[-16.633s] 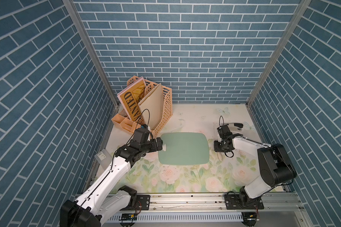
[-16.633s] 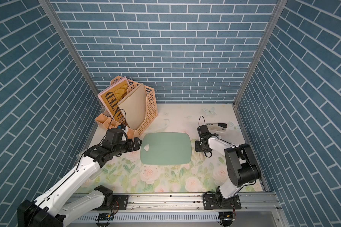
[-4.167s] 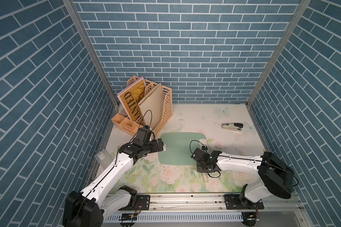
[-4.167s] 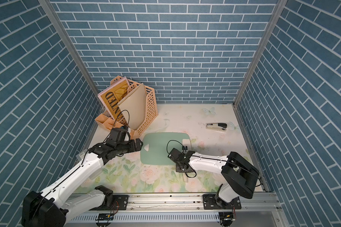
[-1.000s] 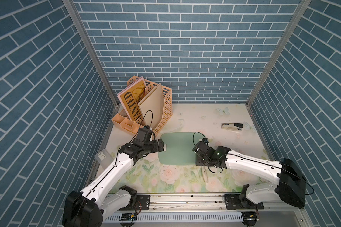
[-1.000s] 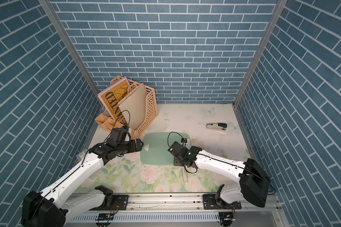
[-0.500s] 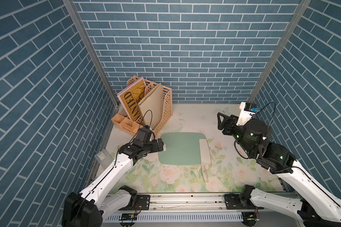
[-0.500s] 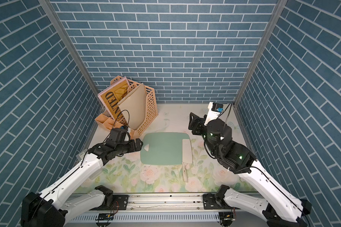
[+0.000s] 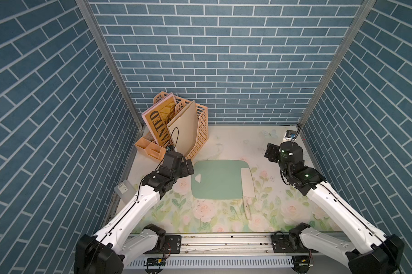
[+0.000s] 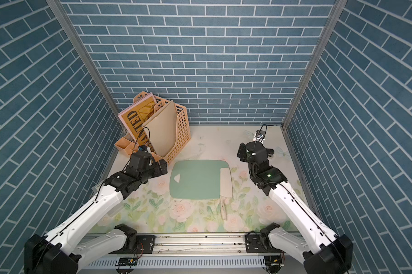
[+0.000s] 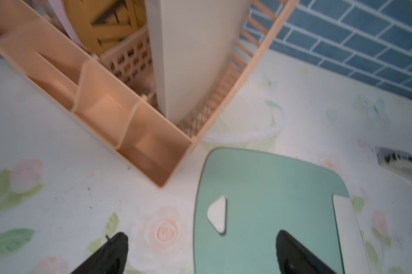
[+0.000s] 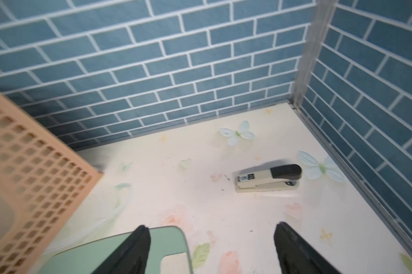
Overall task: Align the knife with the edge of the cutting board
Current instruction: Reset both arms
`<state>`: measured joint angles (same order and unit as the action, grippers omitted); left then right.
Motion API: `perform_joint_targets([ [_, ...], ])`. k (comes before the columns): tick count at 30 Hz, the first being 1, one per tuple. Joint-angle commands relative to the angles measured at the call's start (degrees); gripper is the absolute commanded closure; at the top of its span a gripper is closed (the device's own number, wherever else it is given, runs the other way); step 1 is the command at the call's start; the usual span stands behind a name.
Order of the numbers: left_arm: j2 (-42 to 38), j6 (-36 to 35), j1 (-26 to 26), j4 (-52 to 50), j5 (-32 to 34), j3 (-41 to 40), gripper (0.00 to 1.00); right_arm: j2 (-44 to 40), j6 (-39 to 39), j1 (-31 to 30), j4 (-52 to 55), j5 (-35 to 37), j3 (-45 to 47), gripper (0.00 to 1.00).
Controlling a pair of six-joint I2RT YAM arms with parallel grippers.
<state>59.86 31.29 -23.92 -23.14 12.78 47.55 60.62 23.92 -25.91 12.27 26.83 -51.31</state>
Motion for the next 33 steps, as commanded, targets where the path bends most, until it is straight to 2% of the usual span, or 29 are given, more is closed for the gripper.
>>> perform_joint_targets([
  [1, -3.8, -2.1, 0.0, 11.9, 17.3, -3.1, 0.00, -1.0, -1.4, 5.5, -9.8, -0.5, 8.9, 0.12],
  [4, -9.5, -9.4, 0.0, 26.8, 25.4, -14.2, 0.00, -3.6, -2.4, 8.6, -19.4, 3.2, 20.7, 0.12],
  [7, -9.5, -15.5, -0.1, 42.0, 31.3, -24.7, 0.00, -3.7, -4.1, 10.0, -26.4, 7.8, 28.4, 0.12],
  [11, -1.8, -22.7, 0.6, 54.6, 31.3, -29.2, 0.00, -2.7, -14.7, 10.9, -37.7, 10.2, 33.5, 0.11],
  [13, 2.3, -25.5, 1.7, 61.1, 31.1, -30.2, 0.00, -1.0, -19.9, 11.6, -49.6, 11.0, 38.1, 0.09],
  [14, 4.4, -26.9, 2.3, 63.3, 30.5, -30.3, 0.00, 0.7, -20.4, 13.0, -55.1, 10.4, 40.4, 0.10],
  [16, 8.9, -31.9, 3.2, 73.9, 29.9, -32.7, 0.00, 3.9, -21.1, 15.3, -62.1, 5.3, 43.1, 0.11],
  [18, 13.7, -33.6, 5.2, 81.9, 26.4, -34.6, 0.00, 6.7, -21.9, 15.4, -63.1, 3.8, 41.7, 0.12],
  [19, 16.7, -33.3, 6.1, 86.0, 25.0, -35.7, 0.00, 8.3, -22.4, 15.5, -67.6, 2.8, 42.1, 0.12],
  [20, 18.9, -34.9, 6.2, 90.8, 25.6, -35.9, 0.01, 9.7, -23.1, 16.0, -74.2, 1.3, 43.6, 0.12],
  [22, 21.4, -38.5, 6.8, 96.8, 20.9, -36.8, 0.01, 12.7, -23.1, 17.2, -87.4, -1.9, 47.2, 0.12],
  [24, 24.8, -39.1, 8.7, 102.9, 19.5, -37.5, 0.00, 20.0, -23.6, 19.1, -99.1, -5.4, 49.1, 0.11],
  [25, 26.0, -38.1, 9.9, 104.6, 18.4, -37.9, 0.00, 24.7, -24.4, 20.8, -106.1, -11.2, 49.9, 0.11],
  [26, 25.1, -36.5, 11.2, 102.9, 16.4, -37.8, 0.00, 26.5, -25.8, 21.8, -105.2, -19.8, 49.3, 0.13],
  [27, 24.0, -35.3, 13.4, 102.2, 10.4, -38.8, 0.00, 28.7, -26.5, 21.8, -106.3, -20.9, 47.8, 0.01],
  [28, 24.6, -34.3, 16.2, 105.6, 2.8, -40.9, 0.01, 26.1, -25.8, 21.9, -98.1, -20.5, 45.8, 0.00],
  [29, 28.1, -33.7, 18.4, 111.9, -3.2, -43.0, 0.01, 26.9, -24.6, 22.5, -95.1, -19.5, 43.6, 0.00],
  [30, 29.4, -34.0, 18.7, 116.3, -3.4, -43.3, 0.00, 27.9, -23.7, 23.1, -93.7, -18.5, 42.0, 0.00],
  [31, 26.4, -33.4, 19.1, 107.9, -5.1, -41.6, 0.01, 26.5, -22.9, 23.3, -87.2, -17.6, 40.2, 0.00],
  [32, 27.2, -33.7, 19.3, 102.5, -5.4, -38.4, 0.01, 27.8, -23.4, 23.2, -91.3, -17.9, 40.8, 0.00],
  [33, 28.1, -33.1, 19.9, 102.7, -5.7, -37.4, 0.00, 26.8, -23.1, 23.2, -87.4, -17.5, 40.0, 0.00],
])
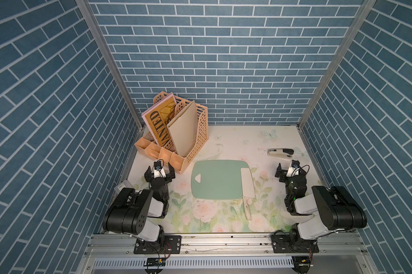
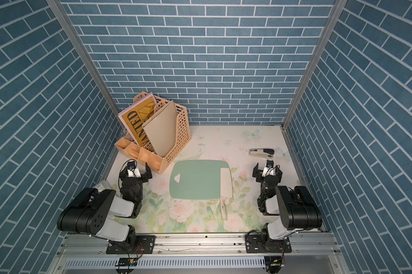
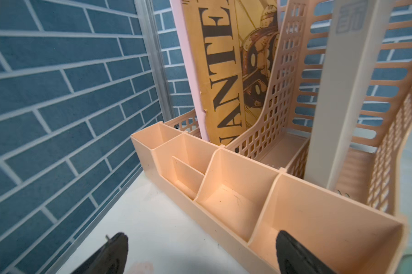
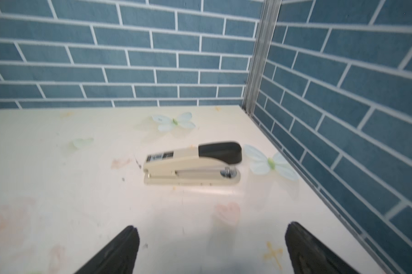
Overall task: Align the knife with the edge of the cutting board
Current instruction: Reset both arms
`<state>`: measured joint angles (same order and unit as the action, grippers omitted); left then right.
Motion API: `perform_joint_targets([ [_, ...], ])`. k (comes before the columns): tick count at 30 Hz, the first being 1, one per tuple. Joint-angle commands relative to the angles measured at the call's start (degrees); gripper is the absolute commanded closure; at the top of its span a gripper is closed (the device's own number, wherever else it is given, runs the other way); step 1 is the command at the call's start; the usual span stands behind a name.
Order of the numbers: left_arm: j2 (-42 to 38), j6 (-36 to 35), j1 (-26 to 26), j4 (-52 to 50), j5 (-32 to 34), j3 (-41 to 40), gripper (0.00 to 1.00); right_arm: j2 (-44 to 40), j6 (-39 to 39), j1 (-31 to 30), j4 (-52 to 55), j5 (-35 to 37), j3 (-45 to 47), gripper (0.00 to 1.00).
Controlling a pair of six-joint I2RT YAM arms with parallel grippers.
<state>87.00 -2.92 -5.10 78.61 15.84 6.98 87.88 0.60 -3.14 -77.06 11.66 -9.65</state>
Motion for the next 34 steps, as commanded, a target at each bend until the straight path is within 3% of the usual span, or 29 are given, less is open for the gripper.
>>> perform_joint_targets([
  [1, 0.1, 2.4, 2.2, -4.0, -9.5, 4.6, 0.00, 0.5, 0.0, 0.5, -0.9, -2.7, -1.1, 0.00],
  [34, 0.5, 3.4, 3.2, -2.8, -9.8, 4.5, 0.00, -0.1, -0.6, 0.1, 0.5, -2.4, -1.3, 0.00],
])
